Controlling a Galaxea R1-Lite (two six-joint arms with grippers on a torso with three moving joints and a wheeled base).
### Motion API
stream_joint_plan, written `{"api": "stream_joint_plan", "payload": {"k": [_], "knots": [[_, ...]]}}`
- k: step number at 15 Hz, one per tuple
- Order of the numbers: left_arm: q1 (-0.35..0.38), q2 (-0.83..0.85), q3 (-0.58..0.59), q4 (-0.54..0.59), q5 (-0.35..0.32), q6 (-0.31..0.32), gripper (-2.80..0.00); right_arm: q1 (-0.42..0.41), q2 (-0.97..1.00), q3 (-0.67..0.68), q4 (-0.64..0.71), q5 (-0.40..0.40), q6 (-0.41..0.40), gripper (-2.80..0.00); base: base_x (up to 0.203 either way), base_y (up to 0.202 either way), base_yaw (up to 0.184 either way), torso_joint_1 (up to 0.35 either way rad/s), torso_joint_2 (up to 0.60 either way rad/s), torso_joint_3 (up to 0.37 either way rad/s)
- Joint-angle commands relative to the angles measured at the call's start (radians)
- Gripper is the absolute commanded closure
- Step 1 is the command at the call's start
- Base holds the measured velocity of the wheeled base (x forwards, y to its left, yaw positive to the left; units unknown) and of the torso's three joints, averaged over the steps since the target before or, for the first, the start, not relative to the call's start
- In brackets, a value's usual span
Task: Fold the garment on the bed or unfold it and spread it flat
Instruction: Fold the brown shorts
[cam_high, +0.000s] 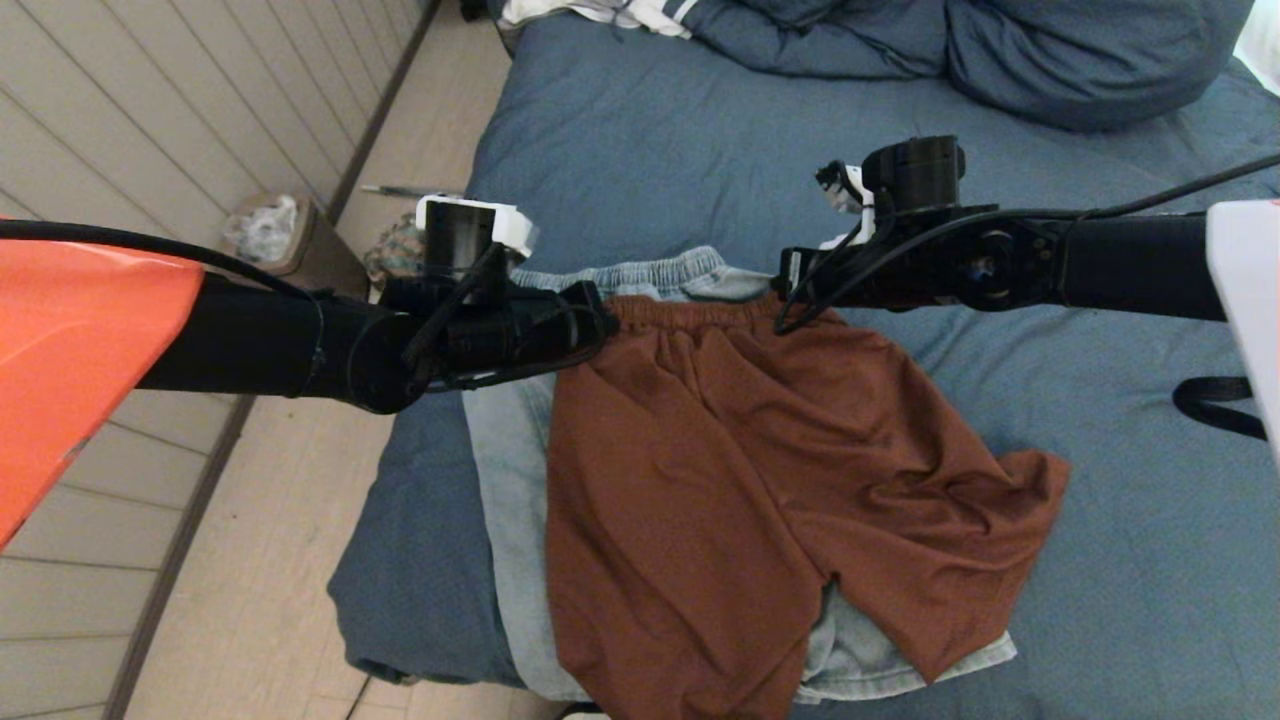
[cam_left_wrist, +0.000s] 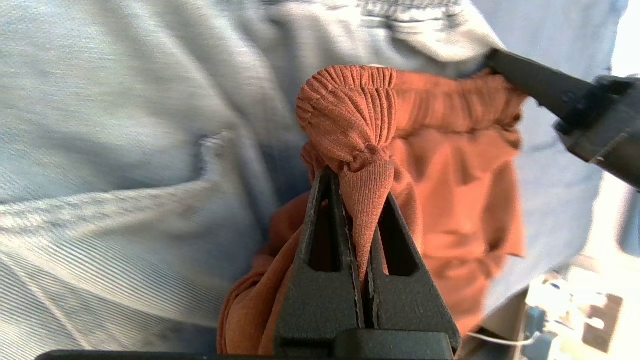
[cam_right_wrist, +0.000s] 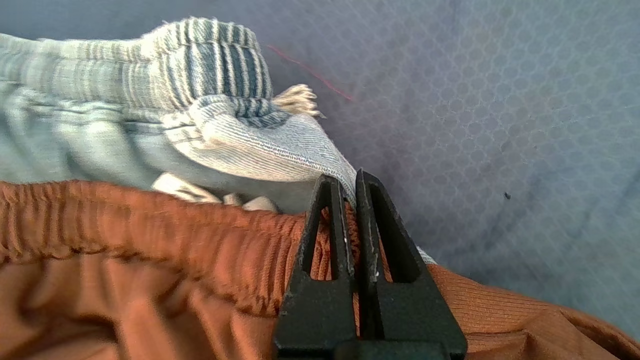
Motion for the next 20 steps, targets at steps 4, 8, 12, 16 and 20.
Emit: {"api": "stream_joint_plan", "payload": {"k": [4,8,12,16,20], "knots": [[-0.006,-0.113,0.012,0.007,0.004,-0.007,0.0,0.031,-0.128,0.015,0.032,-0.002,0.0,0.0,0.0,0.0,0.0,0.0,0.0,0.0],[-0.005,-0.118,-0.002,0.024,0.035,0.001,0.0,0.093,-0.18,-0.013,0.106,-0.027,-0.001,0.0,0.0,0.0,0.0,0.0,0.0,0.0],[0.005,-0.03,-0.022,0.017,0.037,0.004,0.0,0.16,-0.179,-0.053,0.187,-0.028,0.004,0.0,0.0,0.0,0.0,0.0,0.0,0.0],[0.02,0.036,-0.039,0.012,0.038,0.004,0.0,0.233,-0.152,-0.058,0.184,-0.028,0.004,0.0,0.0,0.0,0.0,0.0,0.0,0.0],[0.047,0.056,-0.048,0.01,0.037,0.003,0.0,0.313,-0.111,-0.059,0.178,-0.028,0.002,0.0,0.0,0.0,0.0,0.0,0.0,0.0]]}}
